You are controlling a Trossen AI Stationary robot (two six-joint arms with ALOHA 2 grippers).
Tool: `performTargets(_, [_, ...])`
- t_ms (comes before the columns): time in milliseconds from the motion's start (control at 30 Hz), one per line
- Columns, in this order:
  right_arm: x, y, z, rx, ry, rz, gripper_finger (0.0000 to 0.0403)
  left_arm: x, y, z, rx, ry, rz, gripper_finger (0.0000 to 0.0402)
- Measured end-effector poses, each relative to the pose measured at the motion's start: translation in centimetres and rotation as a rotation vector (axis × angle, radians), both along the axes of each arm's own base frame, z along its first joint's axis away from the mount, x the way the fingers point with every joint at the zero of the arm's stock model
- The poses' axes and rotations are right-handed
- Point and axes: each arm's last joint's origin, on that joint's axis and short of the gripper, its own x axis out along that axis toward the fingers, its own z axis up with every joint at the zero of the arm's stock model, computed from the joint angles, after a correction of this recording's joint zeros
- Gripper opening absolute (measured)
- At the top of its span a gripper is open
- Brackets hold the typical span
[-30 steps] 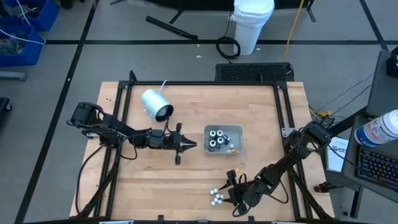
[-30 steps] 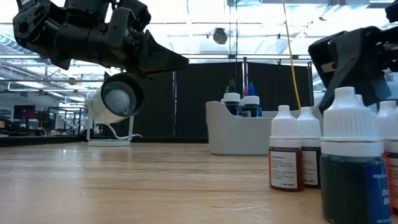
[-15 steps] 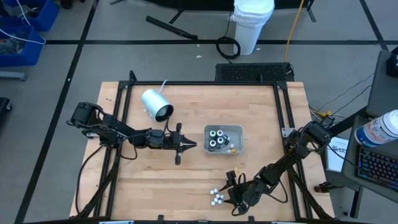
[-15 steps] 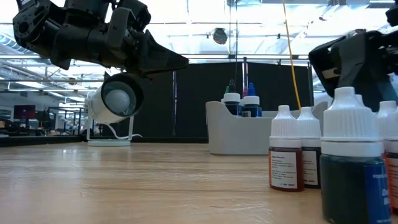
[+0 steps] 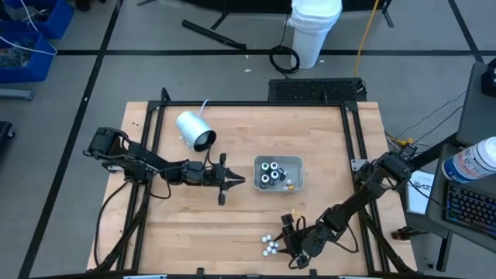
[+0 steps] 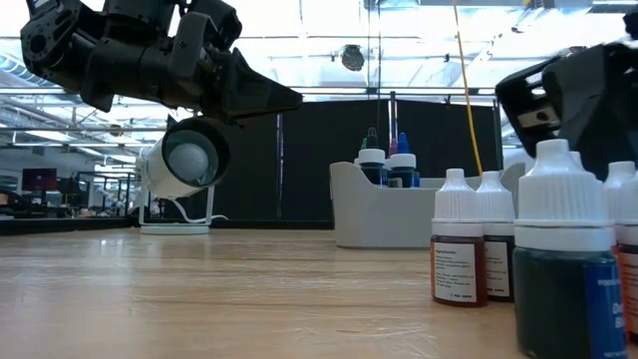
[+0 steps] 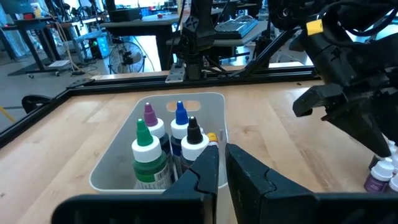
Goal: Pick & Place food coloring
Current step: Put the small red food coloring bottle into the gray bin
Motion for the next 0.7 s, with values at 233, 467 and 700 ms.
performTargets(233, [0.5, -0.1, -1.5, -0.003, 0.012, -0.011, 0.0149, 0.0, 0.0, 0.0, 0.004, 0.000, 0.000, 0.0035])
performTargets(467, [0.4, -0.3, -1.1, -0.002, 0.019, -0.016, 0.0147, 0.0, -0.1, 0.0, 0.003, 0.000, -0.004, 0.0035])
performTargets(700, [0.3, -0.4, -0.6, 0.005, 0.023, -0.023, 0.0132, 0.0, -0.1, 0.0, 0.004, 0.000, -0.004, 0.0035])
